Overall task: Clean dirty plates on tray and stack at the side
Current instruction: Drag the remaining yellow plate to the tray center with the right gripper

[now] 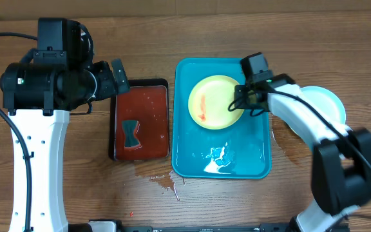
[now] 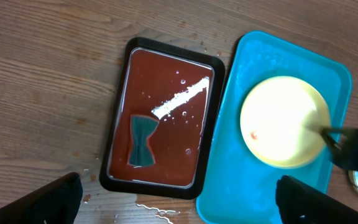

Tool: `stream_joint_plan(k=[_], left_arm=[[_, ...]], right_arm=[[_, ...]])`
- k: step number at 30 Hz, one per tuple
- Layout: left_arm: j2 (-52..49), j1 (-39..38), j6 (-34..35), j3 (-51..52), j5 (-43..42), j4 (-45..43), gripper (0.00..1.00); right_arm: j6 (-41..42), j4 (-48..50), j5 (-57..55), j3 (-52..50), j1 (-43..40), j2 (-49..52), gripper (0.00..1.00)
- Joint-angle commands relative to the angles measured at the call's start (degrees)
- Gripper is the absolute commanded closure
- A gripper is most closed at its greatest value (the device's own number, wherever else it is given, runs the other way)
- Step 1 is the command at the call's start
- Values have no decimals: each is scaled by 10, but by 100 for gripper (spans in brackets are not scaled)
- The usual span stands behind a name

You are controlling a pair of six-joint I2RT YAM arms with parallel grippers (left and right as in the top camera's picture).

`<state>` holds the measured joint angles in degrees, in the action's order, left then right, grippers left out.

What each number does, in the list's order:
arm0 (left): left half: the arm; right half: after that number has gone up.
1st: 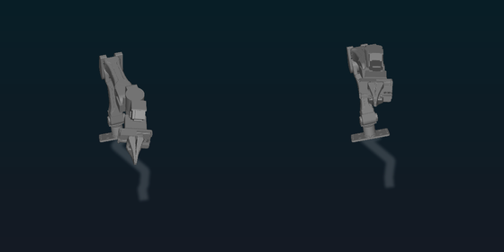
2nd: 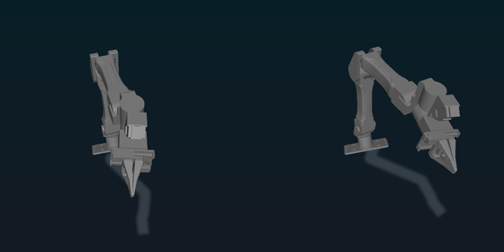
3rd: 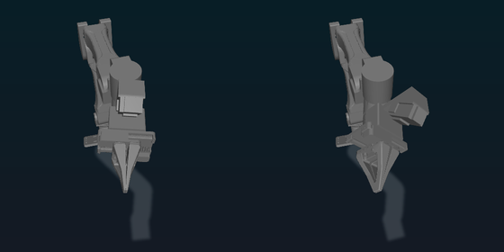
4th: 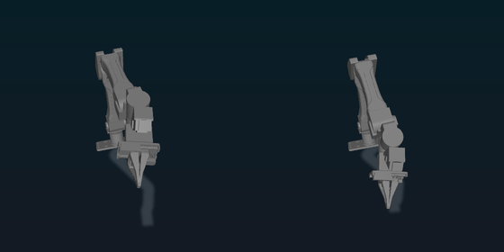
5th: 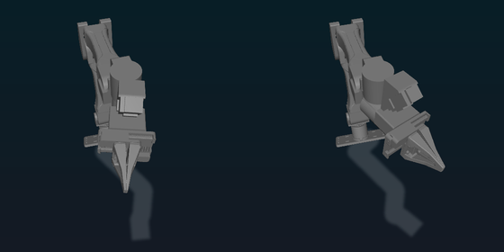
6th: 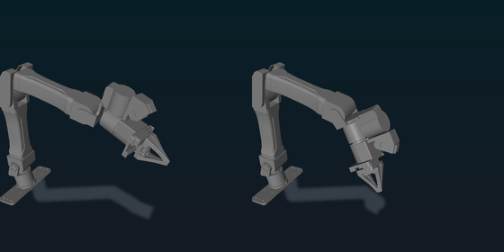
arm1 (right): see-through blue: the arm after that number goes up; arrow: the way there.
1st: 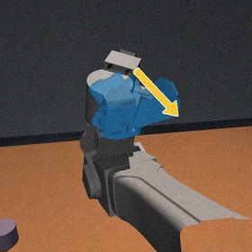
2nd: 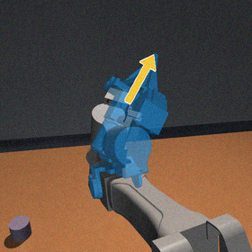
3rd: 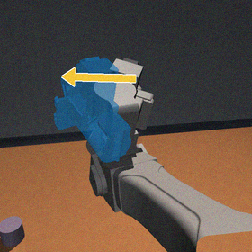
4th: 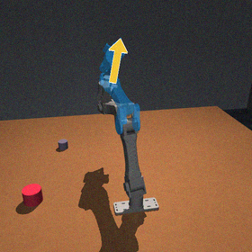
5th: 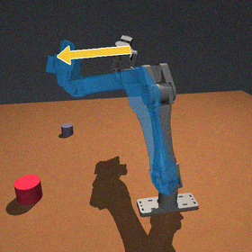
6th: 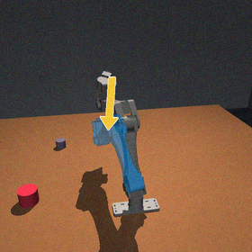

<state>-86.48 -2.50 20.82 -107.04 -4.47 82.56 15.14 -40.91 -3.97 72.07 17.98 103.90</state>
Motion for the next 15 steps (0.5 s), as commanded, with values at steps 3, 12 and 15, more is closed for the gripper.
stream_joint_plan(k=[3, 12, 15], left_arm=[[-1, 2, -3, -10, 4, -1, 0], [-2, 2, 0, -11, 5, -31, 0], [-2, 2, 0, -11, 0, -31, 0]], right_arm=[[38, -87, -1, 0, -3, -115, 96], [84, -92, 74, -89, 19, -111, 96], [87, -10, 97, -148, 23, -109, 96]])
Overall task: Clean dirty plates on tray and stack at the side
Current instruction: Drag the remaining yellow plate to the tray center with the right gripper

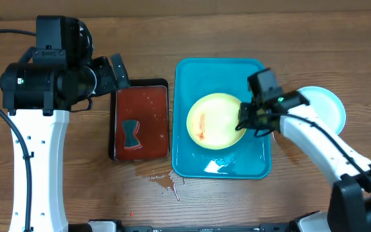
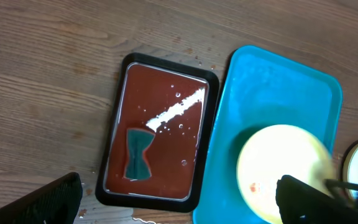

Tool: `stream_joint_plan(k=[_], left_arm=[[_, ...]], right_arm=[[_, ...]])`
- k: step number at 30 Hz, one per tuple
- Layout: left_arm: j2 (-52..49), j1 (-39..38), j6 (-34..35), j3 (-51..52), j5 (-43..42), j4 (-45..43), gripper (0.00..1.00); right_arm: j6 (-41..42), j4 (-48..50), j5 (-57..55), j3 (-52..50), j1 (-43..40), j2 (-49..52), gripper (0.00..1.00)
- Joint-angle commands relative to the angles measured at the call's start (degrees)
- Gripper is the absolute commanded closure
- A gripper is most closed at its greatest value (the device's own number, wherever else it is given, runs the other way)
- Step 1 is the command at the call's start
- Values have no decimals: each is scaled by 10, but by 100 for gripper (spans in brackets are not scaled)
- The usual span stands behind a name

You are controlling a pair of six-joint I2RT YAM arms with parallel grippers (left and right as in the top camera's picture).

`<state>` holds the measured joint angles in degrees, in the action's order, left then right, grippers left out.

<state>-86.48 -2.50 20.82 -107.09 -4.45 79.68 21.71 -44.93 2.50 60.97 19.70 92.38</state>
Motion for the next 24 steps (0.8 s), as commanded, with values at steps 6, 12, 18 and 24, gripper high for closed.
stream_joint_plan(k=[6, 12, 18, 24], left_arm=[[-3, 2, 0, -10, -16, 29, 0], [-4, -4, -20, 17, -14, 53, 12], [-4, -28, -42, 141, -9, 9, 20], [-4, -33, -41, 309, 6, -121, 25]], right_arm=[[30, 120, 43, -85, 3, 6, 71], [9, 79, 36, -53, -12, -32, 72], [-47, 39, 36, -27, -14, -127, 69], [-53, 8, 36, -28, -14, -187, 68]])
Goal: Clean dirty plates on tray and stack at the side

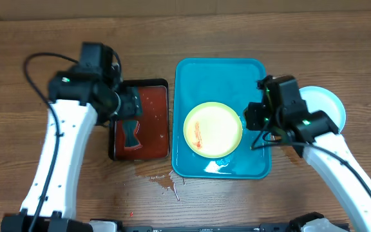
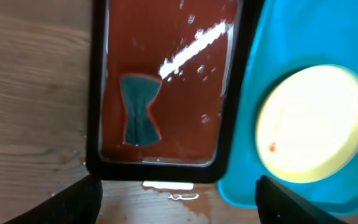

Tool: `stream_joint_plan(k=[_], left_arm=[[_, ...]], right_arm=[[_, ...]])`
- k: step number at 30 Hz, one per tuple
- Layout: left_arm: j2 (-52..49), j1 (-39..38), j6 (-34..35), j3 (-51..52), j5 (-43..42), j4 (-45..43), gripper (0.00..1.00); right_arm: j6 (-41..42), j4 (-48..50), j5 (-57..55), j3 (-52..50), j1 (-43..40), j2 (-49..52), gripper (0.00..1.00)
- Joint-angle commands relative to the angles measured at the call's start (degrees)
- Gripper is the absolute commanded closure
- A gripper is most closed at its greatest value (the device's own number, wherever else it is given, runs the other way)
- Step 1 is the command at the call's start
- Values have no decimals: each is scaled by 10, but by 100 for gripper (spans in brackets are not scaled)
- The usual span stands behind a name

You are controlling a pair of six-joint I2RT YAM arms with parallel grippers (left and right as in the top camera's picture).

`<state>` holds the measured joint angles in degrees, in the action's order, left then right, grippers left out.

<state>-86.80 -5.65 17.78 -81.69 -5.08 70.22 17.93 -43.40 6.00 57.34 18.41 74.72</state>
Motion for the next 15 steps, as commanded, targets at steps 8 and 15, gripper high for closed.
stream_joint_plan(k=[8, 15], left_arm=[[-16, -2, 12, 209, 55, -189, 37], [-118, -2, 24, 215, 52, -201, 59]], right_arm=[[-15, -46, 1, 7, -1, -7, 68], [-15, -48, 1, 7, -1, -7, 68]])
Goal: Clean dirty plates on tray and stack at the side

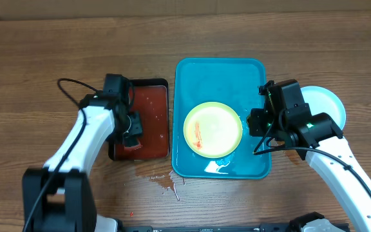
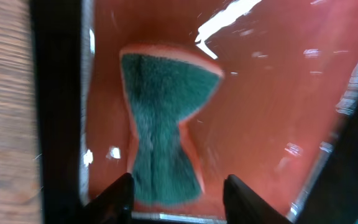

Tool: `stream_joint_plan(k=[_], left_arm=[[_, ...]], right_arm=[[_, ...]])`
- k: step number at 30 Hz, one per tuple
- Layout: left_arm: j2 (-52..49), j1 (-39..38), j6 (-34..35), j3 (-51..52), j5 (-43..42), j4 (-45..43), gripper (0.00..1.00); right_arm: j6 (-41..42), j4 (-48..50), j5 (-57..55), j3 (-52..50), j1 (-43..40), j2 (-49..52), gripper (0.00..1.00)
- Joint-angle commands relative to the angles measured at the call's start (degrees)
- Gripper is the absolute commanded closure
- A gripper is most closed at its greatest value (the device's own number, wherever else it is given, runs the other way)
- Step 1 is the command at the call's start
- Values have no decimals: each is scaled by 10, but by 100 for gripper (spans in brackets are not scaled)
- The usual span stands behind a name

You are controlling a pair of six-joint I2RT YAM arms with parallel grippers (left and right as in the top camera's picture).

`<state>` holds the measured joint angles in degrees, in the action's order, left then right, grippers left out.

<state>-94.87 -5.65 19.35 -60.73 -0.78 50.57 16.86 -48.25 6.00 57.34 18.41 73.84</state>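
A green bow-tie-shaped sponge (image 2: 163,127) lies in a black tray of red water (image 1: 153,122). My left gripper (image 2: 179,200) hangs low over it, open, one finger on each side of the sponge's near end. In the overhead view the left gripper (image 1: 133,132) covers the sponge. A yellow plate (image 1: 212,129) with a red smear lies in the teal tray (image 1: 221,77). My right gripper (image 1: 251,122) sits at the plate's right rim; its jaws are too small to read.
A pale blue plate (image 1: 327,106) rests on the wooden table right of the teal tray. Spilled water lies on the wood in front of both trays (image 1: 166,183). The black tray stands close against the teal tray's left side.
My left gripper has dropped from well above the black tray to just over the sponge, which now fills its view. The yellow plate and the right gripper have barely moved.
At first the yellow plate lay at the far end of the teal tray with my right gripper at its rim, and the left gripper hung high. The plate then stood further toward the tray's near end, while the left arm came down over the sponge.
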Motion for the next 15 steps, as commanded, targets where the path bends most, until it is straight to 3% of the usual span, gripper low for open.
stream_joint_plan(k=[1, 4, 10, 15], left_arm=[[-49, -2, 11, 5, 7, -8, 65], [-75, -2, 12, 4, -21, -23, 95], [-67, -2, 11, -21, -44, -17, 95], [-57, -7, -27, -71, -51, 22, 96]], right_arm=[[-4, 0, 1, 7, -1, 2, 68], [-4, -4, 1, 7, -1, 2, 68], [-4, -7, -2, 7, -1, 2, 69], [26, -15, -45, 6, -1, 2, 73]])
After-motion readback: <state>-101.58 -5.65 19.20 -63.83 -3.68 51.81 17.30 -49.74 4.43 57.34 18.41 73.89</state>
